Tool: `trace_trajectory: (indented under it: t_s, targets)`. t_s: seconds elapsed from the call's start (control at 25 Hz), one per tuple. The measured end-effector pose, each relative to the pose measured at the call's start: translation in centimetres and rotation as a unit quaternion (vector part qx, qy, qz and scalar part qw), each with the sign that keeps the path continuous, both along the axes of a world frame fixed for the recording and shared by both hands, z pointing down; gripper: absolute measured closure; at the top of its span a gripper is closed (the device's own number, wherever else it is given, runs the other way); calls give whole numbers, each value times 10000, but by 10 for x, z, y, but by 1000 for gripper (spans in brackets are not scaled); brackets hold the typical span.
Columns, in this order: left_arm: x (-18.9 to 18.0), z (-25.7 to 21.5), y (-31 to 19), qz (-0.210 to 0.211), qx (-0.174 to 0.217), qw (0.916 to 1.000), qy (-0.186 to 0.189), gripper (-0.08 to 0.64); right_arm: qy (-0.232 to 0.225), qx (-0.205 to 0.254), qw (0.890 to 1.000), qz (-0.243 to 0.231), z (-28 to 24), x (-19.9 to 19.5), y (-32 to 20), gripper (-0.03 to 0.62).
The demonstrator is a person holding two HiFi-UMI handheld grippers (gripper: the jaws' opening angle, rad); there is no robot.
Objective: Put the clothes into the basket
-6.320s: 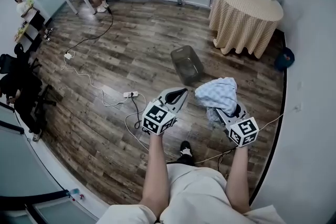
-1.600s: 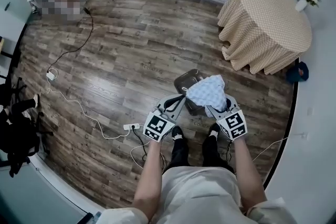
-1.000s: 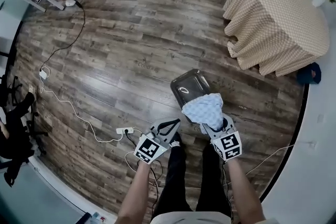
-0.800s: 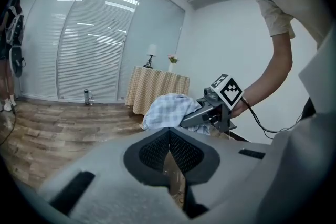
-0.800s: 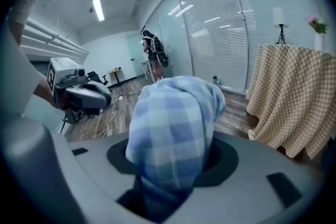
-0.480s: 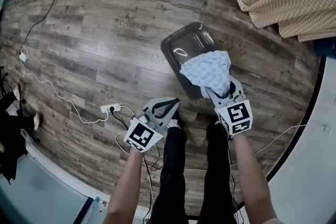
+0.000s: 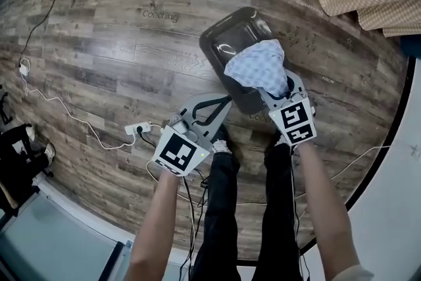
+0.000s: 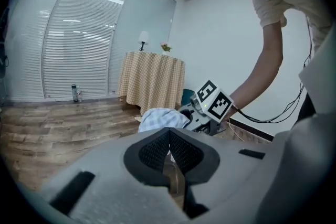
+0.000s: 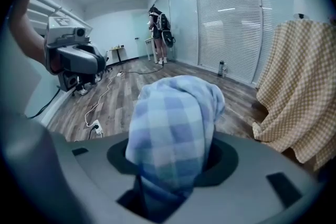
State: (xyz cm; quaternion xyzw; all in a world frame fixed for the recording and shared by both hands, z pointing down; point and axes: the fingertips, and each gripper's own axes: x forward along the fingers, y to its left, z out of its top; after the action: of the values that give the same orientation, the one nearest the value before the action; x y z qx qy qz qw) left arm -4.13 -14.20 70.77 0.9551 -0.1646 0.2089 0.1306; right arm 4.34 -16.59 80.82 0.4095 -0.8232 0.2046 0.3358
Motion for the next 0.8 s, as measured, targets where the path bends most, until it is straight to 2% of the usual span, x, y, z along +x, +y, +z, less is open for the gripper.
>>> trace_trajectory:
  t_s: [0.08,0.28,0.56,0.8]
  targets:
    - [2,1,-9,-29,40,10000,20,548,42,-80,9998,150,16,0,-9,370]
    - [4,16,-14,194,187,9996,-103,548,92,-456,9976,504,51,-4,-14,370]
    - [1,17,-27,-462,58,9989,31,548,199,-608,9967,495,73,-5,-13,370]
    - [0,22,-28,-751,188,9968,215,548,486,-547,9967,355,91,-2,-11,370]
